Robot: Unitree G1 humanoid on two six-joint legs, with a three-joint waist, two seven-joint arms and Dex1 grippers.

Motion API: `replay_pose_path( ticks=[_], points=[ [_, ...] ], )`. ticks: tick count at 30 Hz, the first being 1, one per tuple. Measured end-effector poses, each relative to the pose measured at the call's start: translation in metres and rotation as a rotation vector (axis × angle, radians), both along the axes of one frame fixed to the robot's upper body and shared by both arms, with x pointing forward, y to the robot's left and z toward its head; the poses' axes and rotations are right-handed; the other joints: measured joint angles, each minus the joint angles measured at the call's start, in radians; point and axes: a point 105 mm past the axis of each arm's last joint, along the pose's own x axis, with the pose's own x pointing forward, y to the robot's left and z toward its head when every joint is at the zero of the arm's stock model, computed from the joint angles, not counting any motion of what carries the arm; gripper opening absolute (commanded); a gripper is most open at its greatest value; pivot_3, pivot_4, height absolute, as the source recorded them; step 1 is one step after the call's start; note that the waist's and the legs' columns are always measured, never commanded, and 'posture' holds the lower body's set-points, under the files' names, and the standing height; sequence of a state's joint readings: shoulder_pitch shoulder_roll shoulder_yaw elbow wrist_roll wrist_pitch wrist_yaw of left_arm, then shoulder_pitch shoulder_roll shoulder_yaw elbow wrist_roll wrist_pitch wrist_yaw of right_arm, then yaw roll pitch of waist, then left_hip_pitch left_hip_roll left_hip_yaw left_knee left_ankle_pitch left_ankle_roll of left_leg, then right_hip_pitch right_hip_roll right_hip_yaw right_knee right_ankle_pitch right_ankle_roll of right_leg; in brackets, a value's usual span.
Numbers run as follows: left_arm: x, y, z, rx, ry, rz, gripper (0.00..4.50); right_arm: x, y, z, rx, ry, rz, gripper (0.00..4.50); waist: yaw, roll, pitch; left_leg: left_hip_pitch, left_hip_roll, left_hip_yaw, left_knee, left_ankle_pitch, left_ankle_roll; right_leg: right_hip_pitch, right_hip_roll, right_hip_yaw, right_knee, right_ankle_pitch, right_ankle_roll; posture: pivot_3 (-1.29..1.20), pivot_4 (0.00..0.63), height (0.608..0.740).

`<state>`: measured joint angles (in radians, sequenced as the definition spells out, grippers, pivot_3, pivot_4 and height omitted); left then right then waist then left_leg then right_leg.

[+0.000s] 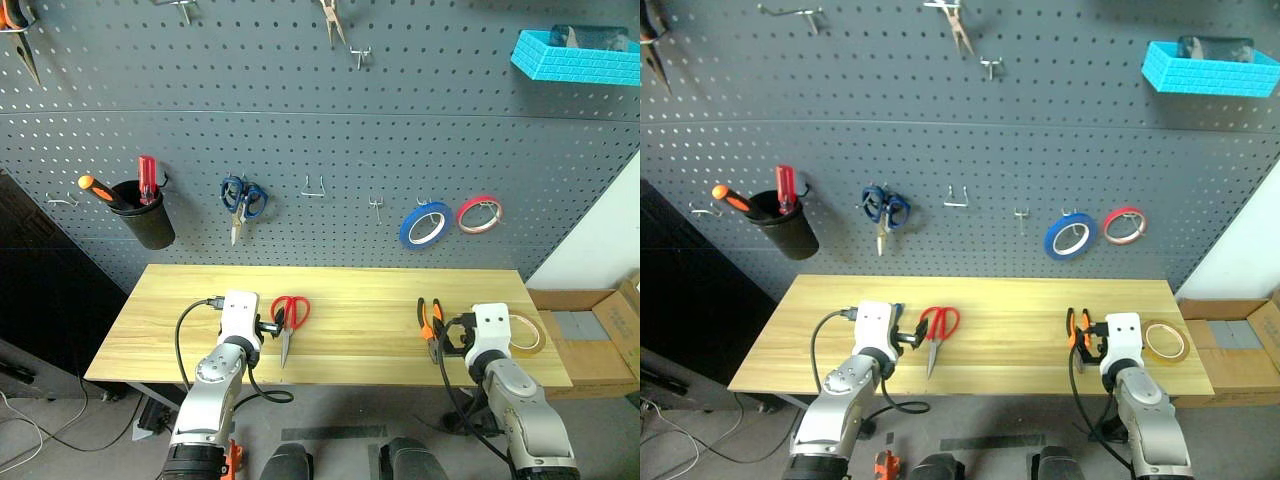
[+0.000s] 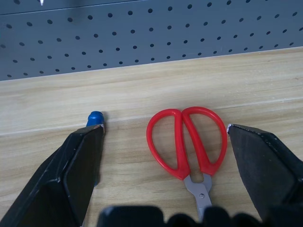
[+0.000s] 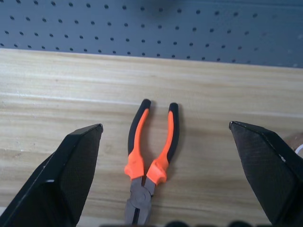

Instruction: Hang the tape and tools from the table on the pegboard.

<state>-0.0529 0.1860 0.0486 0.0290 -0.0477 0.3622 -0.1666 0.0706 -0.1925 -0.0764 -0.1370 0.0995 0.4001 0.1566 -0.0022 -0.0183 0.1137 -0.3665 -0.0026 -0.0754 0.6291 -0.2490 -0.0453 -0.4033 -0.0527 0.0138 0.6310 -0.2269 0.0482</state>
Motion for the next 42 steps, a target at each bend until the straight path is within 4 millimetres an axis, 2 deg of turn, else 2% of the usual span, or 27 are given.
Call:
replay_pose_path(
  ticks=[22, 28, 31, 37, 42],
  points=[
    [-0.001, 0.006, 0.001, -0.003, -0.004, 0.024, 4.49, -0.001, 0.000, -0.001, -0.002, 0.006, 0.002, 4.50, 0.000, 0.000, 0.001, 0.000, 0.000, 0.000, 0.000, 0.000, 0.000, 0.000, 0.000, 0.000, 0.000, -0.001, -0.002, 0.02, 0.108, 0.740],
    [0.000, -0.005, 0.004, -0.057, -0.009, -0.004, 4.49, -0.002, -0.010, 0.001, -0.068, 0.032, 0.027, 4.50, 0.000, -0.002, 0.013, 0.000, 0.000, 0.000, 0.000, 0.000, 0.000, 0.000, 0.000, 0.000, 0.000, -0.001, -0.002, 0.00, 0.144, 0.740],
    [0.003, -0.029, 0.009, -0.074, -0.013, -0.131, 4.49, 0.000, -0.019, 0.006, -0.089, 0.051, 0.026, 4.50, 0.000, -0.002, 0.026, 0.000, 0.000, 0.000, 0.001, 0.000, 0.000, 0.000, 0.000, 0.000, 0.000, -0.001, -0.002, -0.01, 0.174, 0.740],
    [-0.001, -0.118, 0.037, -0.076, -0.066, -0.642, 4.49, 0.002, -0.049, 0.013, -0.114, 0.102, 0.011, 4.50, -0.008, -0.004, 0.072, -0.003, 0.000, 0.001, 0.001, 0.000, 0.001, -0.001, 0.000, 0.001, -0.001, -0.001, -0.002, -0.07, 0.253, 0.740],
    [0.001, -0.174, 0.053, -0.097, -0.089, -0.909, 4.49, 0.012, -0.078, 0.009, -0.063, 0.166, -0.057, 4.50, -0.035, -0.004, 0.117, -0.006, -0.001, 0.001, 0.002, 0.000, 0.001, -0.002, 0.000, 0.001, -0.001, 0.000, 0.000, -0.13, 0.314, 0.740]
  ],
)
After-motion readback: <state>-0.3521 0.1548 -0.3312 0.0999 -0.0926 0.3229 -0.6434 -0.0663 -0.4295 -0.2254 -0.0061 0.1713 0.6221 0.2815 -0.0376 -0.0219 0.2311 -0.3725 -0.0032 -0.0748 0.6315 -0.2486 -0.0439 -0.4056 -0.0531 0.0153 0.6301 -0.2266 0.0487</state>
